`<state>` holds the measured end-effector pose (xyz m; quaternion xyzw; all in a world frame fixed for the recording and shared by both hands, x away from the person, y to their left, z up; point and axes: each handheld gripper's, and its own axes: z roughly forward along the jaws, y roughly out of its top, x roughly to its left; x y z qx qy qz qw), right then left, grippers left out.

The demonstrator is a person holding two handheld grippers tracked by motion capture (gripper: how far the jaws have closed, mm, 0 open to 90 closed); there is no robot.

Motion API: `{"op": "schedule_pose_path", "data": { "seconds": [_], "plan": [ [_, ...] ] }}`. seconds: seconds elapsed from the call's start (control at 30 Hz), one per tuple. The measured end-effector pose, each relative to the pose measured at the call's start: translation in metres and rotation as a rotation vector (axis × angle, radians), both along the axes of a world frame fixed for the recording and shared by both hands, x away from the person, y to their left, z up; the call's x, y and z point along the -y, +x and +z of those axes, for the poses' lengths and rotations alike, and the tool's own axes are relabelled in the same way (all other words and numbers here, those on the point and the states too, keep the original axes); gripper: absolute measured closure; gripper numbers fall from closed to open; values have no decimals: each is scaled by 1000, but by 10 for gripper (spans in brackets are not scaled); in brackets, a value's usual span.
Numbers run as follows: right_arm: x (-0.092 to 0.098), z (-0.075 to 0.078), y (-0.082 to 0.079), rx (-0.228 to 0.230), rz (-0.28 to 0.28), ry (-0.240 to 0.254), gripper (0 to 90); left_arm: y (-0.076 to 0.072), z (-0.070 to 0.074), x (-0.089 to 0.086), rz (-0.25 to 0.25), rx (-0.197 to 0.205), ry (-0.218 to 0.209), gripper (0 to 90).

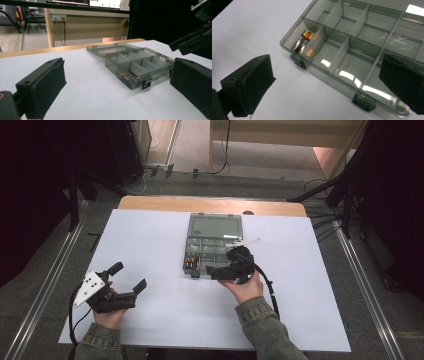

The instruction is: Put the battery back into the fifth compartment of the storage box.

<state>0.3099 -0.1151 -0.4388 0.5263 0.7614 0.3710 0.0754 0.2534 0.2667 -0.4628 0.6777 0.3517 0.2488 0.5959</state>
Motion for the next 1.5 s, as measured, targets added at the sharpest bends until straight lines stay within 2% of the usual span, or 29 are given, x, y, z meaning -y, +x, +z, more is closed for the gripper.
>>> {"op": "schedule_pose_path", "data": {
  "seconds": [0.17, 0.4, 0.5, 0.73, 0.83, 0.9, 1.03, 1.17, 1.23, 1.4, 1.5],
  "plan": [
    [17, -4, -6, 33, -18, -6, 1, 0, 0, 0, 2, 1, 5, 0],
    [44, -9, -15, 45, -42, -14, 1, 0, 0, 0, 6, -1, 7, 0],
    [57, -13, -22, 71, -51, -15, 1, 0, 0, 0, 7, -1, 9, 0],
    [91, -23, -37, 78, -80, -48, 1, 0, -1, 1, 8, -2, 16, 0],
    [104, -26, -43, 97, -98, -55, 1, 0, -1, 1, 11, -3, 19, 0],
    [113, -28, -47, 106, -99, -47, 1, 0, -1, 1, 12, -3, 25, 0],
    [128, -32, -53, 130, -91, 1, 1, 0, -1, 1, 15, -4, 28, 0],
    [142, -36, -63, 207, -78, 53, 1, 0, -1, 1, 20, -3, 31, 0],
    [147, -36, -69, 256, -75, 58, 1, 0, -1, 1, 22, -3, 33, 0],
    [161, -39, -84, 400, -97, 86, 0, 0, -1, 2, 24, -1, 40, 0],
    [168, -41, -92, 463, -127, 90, 0, 0, -1, 2, 27, -2, 42, 0]
  ]
}}
